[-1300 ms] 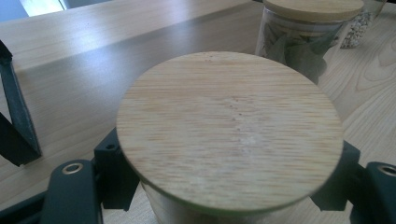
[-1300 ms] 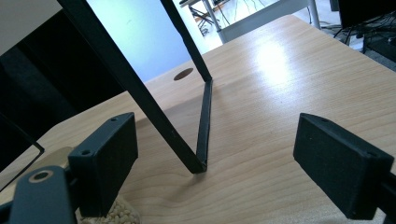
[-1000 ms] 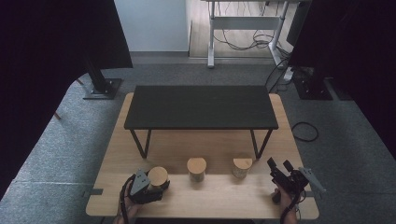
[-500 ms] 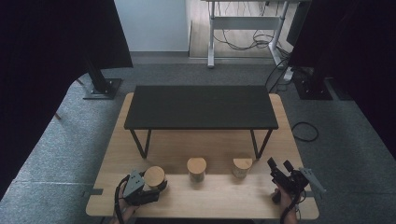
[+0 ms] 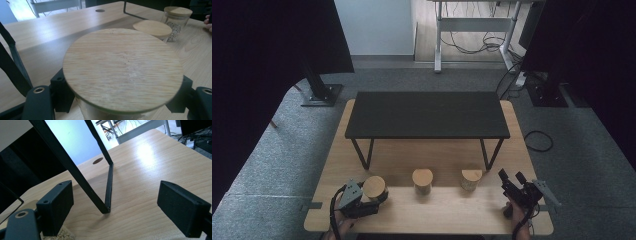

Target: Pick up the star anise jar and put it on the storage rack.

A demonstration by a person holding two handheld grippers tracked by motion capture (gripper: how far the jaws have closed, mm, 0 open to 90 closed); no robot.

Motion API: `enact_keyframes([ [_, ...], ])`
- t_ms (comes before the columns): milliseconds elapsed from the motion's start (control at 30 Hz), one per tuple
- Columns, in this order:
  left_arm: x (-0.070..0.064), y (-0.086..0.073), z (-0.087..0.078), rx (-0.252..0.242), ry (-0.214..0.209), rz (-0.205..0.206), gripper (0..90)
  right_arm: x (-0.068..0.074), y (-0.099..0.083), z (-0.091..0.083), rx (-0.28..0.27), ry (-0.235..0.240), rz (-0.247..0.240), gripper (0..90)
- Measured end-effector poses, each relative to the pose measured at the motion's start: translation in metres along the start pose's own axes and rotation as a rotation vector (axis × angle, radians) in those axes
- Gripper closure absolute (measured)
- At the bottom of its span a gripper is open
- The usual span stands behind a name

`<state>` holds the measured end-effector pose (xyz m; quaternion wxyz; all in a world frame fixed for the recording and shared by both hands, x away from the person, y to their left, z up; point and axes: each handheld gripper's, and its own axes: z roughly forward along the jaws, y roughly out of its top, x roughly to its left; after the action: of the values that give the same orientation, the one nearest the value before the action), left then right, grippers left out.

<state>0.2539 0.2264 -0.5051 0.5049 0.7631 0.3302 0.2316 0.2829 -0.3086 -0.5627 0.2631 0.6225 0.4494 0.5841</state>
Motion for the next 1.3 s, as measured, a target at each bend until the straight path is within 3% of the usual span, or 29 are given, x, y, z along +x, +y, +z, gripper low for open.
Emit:
enact_keyframes([
  [700,0.01,0.026,-0.019,-0.028,0.017,0.019,25.0,0.0,0.0,0.0,0.0,0.0,-0.001,13.1],
  [1300,0.011,0.047,-0.029,-0.053,0.035,0.042,25.0,0.0,0.0,0.0,0.0,-0.001,0.001,13.1],
])
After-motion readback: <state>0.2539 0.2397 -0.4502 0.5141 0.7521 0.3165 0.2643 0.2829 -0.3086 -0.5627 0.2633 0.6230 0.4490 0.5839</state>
